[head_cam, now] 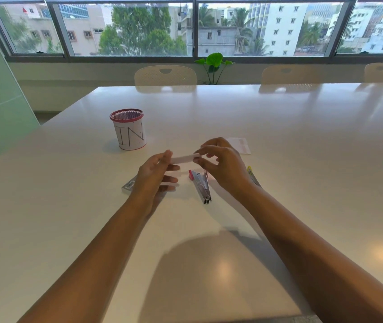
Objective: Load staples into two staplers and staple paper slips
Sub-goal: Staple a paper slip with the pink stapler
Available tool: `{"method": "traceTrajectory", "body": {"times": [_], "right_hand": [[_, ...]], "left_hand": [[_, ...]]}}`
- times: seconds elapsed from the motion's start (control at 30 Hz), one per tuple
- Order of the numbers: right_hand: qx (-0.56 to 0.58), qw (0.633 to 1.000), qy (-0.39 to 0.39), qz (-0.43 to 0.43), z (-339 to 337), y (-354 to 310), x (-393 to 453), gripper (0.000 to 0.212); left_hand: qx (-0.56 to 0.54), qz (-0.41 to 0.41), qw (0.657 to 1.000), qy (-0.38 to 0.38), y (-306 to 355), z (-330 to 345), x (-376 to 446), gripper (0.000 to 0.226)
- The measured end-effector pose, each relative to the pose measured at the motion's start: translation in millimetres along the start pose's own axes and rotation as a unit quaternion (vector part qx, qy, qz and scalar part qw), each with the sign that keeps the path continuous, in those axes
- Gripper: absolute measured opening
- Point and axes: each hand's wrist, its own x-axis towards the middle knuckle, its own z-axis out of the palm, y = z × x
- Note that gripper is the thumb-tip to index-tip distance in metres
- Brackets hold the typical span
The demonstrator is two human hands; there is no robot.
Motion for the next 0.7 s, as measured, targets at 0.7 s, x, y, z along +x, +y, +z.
{"method": "traceTrajectory", "body": {"times": [0.7], "right_hand": [[0.373,0.868,-0.144,0.294,1.0,-4.1,2.5,0.013]], "left_hand": [[-0.069,0.009,0.997,-0.029,-1.4,-2.1,0.2,0.007]]}}
